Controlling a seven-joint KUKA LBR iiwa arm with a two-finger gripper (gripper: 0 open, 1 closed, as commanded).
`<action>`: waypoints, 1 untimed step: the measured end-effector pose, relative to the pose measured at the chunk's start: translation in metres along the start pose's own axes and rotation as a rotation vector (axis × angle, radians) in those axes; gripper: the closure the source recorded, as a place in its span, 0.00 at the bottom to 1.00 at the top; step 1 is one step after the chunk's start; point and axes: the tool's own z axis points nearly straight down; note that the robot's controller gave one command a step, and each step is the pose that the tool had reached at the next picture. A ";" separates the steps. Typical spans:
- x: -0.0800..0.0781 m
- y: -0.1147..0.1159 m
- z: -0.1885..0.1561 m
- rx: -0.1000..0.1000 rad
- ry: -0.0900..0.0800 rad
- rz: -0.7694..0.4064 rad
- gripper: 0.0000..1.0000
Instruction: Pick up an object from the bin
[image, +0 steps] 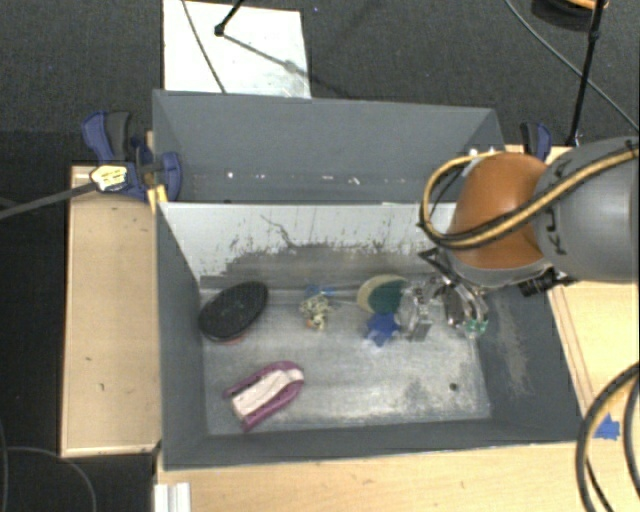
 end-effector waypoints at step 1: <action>0.001 0.000 0.000 0.000 0.002 0.000 0.00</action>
Offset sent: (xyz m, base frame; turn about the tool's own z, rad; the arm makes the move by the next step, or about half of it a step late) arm 0.0000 0.0000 0.0000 0.0000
